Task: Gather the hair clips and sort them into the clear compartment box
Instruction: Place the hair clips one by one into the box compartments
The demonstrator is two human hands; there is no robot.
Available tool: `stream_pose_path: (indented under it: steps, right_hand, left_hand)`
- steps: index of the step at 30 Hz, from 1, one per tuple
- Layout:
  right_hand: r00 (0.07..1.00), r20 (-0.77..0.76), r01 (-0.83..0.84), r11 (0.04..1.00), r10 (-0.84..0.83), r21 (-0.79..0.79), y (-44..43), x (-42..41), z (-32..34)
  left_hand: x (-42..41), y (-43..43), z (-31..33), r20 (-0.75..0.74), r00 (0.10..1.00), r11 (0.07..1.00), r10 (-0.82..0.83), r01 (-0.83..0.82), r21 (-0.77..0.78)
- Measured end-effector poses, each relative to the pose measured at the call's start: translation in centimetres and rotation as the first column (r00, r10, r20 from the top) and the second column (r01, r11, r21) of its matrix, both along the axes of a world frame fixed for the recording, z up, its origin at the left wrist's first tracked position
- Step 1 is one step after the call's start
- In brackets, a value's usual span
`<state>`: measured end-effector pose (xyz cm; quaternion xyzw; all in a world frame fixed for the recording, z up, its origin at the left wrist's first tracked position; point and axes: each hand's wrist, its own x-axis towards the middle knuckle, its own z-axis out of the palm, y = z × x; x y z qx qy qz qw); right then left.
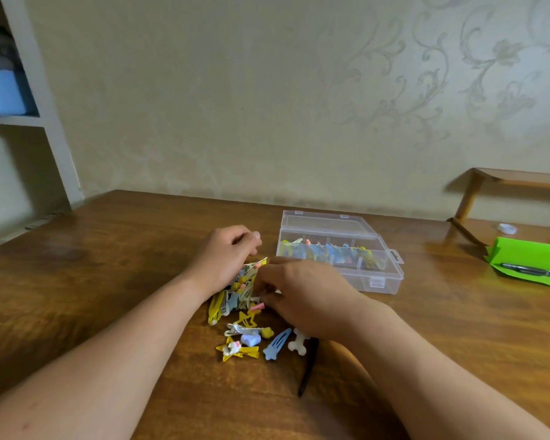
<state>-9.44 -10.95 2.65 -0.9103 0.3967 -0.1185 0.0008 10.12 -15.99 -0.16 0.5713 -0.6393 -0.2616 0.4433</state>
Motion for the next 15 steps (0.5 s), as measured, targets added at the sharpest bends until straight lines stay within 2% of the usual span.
stream_pose_path:
  steps: [4, 6, 8, 10, 13, 15]
  right_hand:
    - [0.999, -0.040, -0.007, 1.000, 0.007, 0.006, 0.0, 0.0, -0.1]
    - [1.000, -0.005, -0.012, 0.999, 0.012, 0.048, -0.2, -0.3, -0.1]
    - [0.994, 0.112, 0.003, 0.995, -0.015, 0.104, -0.4, -0.7, 0.3]
    - [0.953, 0.292, 0.041, 0.989, -0.082, 0.145, -0.6, -1.4, 1.1]
    - [0.827, 0.510, 0.149, 0.967, -0.237, 0.207, -1.3, -2.8, 2.1]
    - [0.737, 0.581, 0.241, 0.938, -0.344, 0.250, -2.1, -3.6, 2.2]
  left_hand:
    - [-0.2, 0.4, 0.2, 0.011, 1.000, 1.000, 0.001, -0.001, 0.001]
    - [-0.2, 0.4, 0.3, 0.019, 1.000, 1.000, -0.005, 0.005, -0.006]
    - [-0.2, 0.5, 0.3, 0.014, 1.000, 1.000, -0.017, 0.017, -0.024]
    - [-0.2, 0.5, 0.2, 0.018, 1.000, 0.999, -0.023, 0.023, -0.029]
    - [-0.6, 0.6, 0.4, 0.053, 0.997, 0.998, -0.060, 0.062, -0.025]
    - [-0.7, 0.6, 0.4, 0.078, 0.992, 0.994, -0.104, 0.105, -0.014]
